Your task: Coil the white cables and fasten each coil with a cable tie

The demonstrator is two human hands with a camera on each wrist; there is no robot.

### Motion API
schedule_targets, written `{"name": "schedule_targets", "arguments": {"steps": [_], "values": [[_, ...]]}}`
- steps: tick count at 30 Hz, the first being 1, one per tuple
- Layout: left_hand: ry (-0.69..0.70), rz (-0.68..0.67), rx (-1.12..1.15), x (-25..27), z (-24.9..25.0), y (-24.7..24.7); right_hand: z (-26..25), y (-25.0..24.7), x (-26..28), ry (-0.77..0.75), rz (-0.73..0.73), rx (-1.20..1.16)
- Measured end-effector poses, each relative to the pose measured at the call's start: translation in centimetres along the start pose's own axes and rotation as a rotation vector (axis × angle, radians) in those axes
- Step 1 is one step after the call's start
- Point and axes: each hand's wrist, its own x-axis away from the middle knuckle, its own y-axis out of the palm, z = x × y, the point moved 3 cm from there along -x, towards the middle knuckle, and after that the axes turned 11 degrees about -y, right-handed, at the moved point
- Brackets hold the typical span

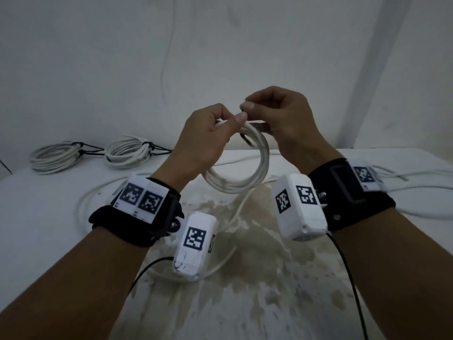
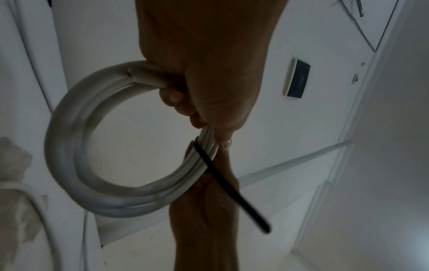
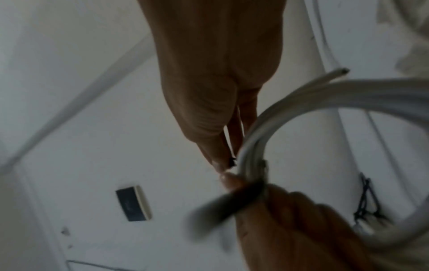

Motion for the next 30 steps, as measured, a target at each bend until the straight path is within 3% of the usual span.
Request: {"name": "schedule_targets", "arguments": {"steps": [5, 10, 14, 17, 19, 20, 23, 27, 30], "values": [[-0.026, 0.061, -0.063, 0.0, 0.0, -0.2, -0.9, 0.5, -0.2, -0.074, -0.104, 0.012], [-0.005, -0.001, -0.058, 0.0, 0.6, -0.3, -0.6, 0.2, 0.0, -0.082, -0.081, 0.026], [-0.090, 0.080, 0.038, -0.4, 0.1, -1.3, -0.7, 0.5, -0.6, -0.210, -0.104, 0.343], [-0.159, 0.204, 0.085, -0.9, 0.0, -2.9, -1.6, 1.2, -0.5, -0.367, -0.313, 0.617], [-0.189, 0.258, 0.084, -1.0, -0.1, -3.6, -2.2, 2.2, 0.1, -0.374, -0.464, 0.594], [-0.197, 0.268, 0.076, -1.0, -0.1, -3.7, -2.4, 2.7, 0.2, -0.379, -0.464, 0.547], [-0.204, 0.253, 0.081, -0.7, 0.0, -3.1, -3.0, 3.7, 0.5, -0.387, -0.285, 0.390], [-0.187, 0.205, 0.083, -0.4, 0.7, -1.9, -3.3, 3.2, 0.4, -0.127, 0.011, 0.101], [-0.172, 0.219, 0.068, -0.1, 1.1, -1.5, -3.2, 2.8, -0.1, -0.140, 0.049, 0.388]]}}
